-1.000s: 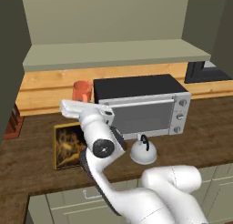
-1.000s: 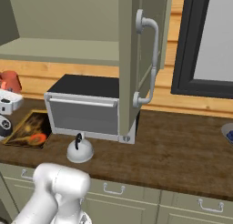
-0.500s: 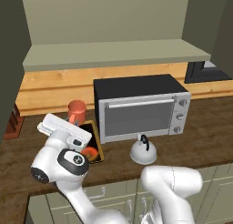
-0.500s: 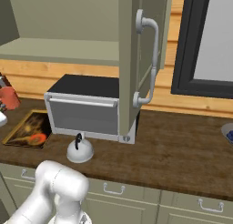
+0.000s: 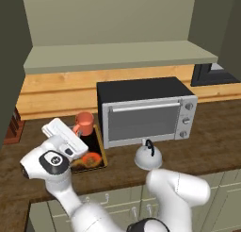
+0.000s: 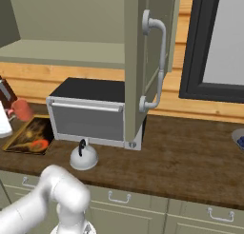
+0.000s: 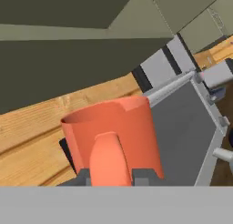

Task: Pick the kettle from the counter and place it on the tray. Then pick the mug from the cabinet and place it on the tray. Then close the cabinet doors.

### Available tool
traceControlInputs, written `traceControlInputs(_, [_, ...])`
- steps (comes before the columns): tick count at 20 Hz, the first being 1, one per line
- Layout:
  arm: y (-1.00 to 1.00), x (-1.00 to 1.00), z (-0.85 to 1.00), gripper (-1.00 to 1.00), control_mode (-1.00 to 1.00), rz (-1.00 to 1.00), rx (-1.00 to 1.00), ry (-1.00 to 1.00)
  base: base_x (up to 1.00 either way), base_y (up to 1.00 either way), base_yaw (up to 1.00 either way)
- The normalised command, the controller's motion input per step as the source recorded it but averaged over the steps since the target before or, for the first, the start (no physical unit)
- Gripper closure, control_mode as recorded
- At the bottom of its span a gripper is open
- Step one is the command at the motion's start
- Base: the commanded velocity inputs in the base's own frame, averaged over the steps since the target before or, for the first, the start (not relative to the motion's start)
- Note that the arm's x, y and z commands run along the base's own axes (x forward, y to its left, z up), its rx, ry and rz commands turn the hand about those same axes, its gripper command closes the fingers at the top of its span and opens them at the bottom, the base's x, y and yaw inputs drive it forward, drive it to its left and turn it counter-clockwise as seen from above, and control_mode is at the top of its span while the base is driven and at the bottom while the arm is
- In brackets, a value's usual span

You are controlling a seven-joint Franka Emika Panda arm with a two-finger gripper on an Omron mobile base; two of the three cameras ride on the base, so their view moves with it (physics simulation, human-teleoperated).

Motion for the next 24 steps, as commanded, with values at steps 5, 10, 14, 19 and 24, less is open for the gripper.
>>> traceControlInputs(5, [-0.02, 0.58, -0.43, 1.0, -1.0, -0.12, 0.17, 0.01, 0.0, 0.0, 0.0])
traceControlInputs(10, [-0.01, 0.46, -0.41, 1.0, -1.0, -0.01, 0.18, 0.0, 0.0, 0.0, 0.0])
traceControlInputs(14, [0.0, 0.54, -0.35, 1.0, -1.0, -0.01, 0.03, 0.0, 0.0, 0.0, 0.0])
traceControlInputs(19, [0.0, 0.56, -0.53, 1.0, -1.0, -0.01, -0.03, 0.01, 0.0, 0.0, 0.0])
traceControlInputs(24, [0.06, 0.49, -0.6, 1.0, -1.0, 0.0, -0.1, 0.04, 0.0, 0.0, 0.0])
